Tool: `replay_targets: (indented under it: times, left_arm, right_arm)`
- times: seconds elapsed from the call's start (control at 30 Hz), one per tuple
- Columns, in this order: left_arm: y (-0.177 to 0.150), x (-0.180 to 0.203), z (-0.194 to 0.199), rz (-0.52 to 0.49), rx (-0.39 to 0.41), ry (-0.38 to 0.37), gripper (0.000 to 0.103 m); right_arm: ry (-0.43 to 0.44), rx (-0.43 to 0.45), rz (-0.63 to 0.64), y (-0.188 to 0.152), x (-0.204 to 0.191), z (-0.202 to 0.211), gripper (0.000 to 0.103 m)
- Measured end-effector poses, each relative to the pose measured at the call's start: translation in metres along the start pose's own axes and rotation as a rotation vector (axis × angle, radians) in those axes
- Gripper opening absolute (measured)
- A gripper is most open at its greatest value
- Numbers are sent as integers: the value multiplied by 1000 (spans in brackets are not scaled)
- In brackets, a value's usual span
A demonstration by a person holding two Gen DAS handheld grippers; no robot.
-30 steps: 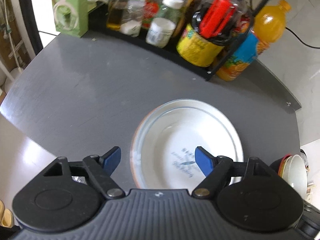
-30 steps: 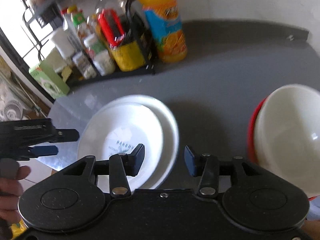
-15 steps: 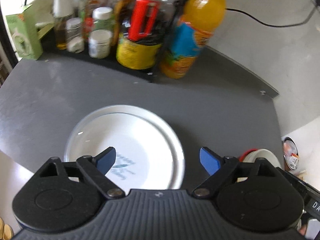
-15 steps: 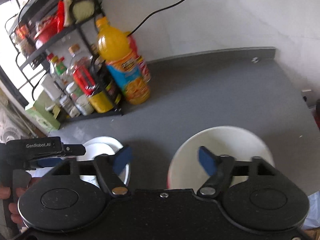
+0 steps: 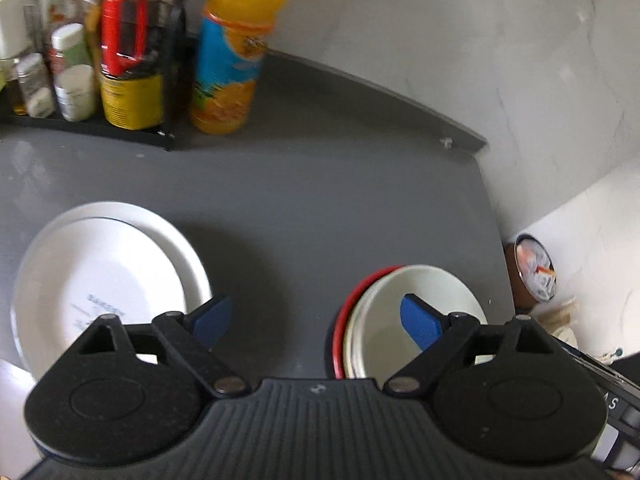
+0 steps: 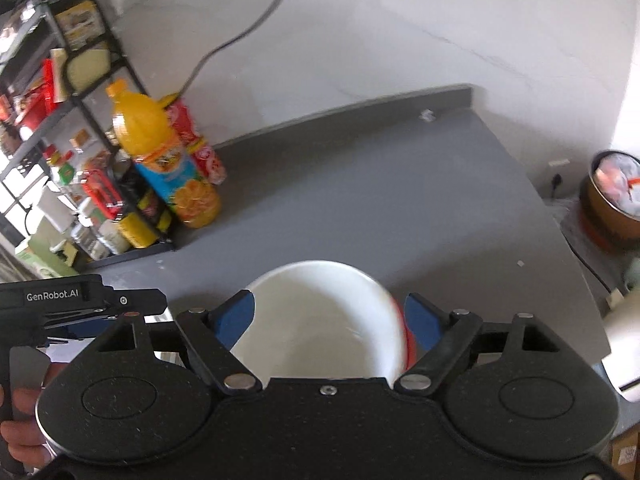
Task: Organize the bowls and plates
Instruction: 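Move the right gripper toward the red bowl holding white bowls, then close the right gripper on the rims of the nested bowls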
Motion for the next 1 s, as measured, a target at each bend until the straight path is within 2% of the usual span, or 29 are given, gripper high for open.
replay_targets:
  times: [0.23,0.4,0.5,0.57,0.67,0.8,0.87,0.9,1.0]
  left_arm:
    - [-7,14,-38,3,-64,2,90]
    - [-13,10,-60,67,-127,-16,87]
    - [-16,8,-72,95,-154,-13,78]
    - [-18,6,-79,116,-176,-9,65]
    - [-20,4,-90,150,-202,-1,51]
    - [-25,3,-101,191,-241,-6,36]
    - [-27,5,-105,195,-257,-13,27]
    - [-29,8,-106,178,-262,-8,25]
    - [-32,11,-105,153,-249,19,24]
  right_arm:
    - [10,-69,-82,-9,35,-19,82]
    - [43,-142,-113,-16,46,-40,80]
    - [68,-189,-122,-17,47,-54,76]
    - [81,-220,-113,-18,46,-62,75]
    - [90,-262,-87,-18,44,-74,74]
    - [90,-315,-57,-19,46,-87,69]
    - [82,-355,-41,-21,47,-94,59]
    - [84,-367,-27,-22,46,-96,52]
    - [75,-383,18,-26,43,-99,42]
Point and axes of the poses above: each gripper's, at about its wrist camera, not at the fingertips, and z roughly against the way its jaws point, x to its right, y to its top, the point moved 5 cm from there along -z, roughly the way its jaws point, and after that the axes turned 8 degrees about -x, right-handed, at the moved point
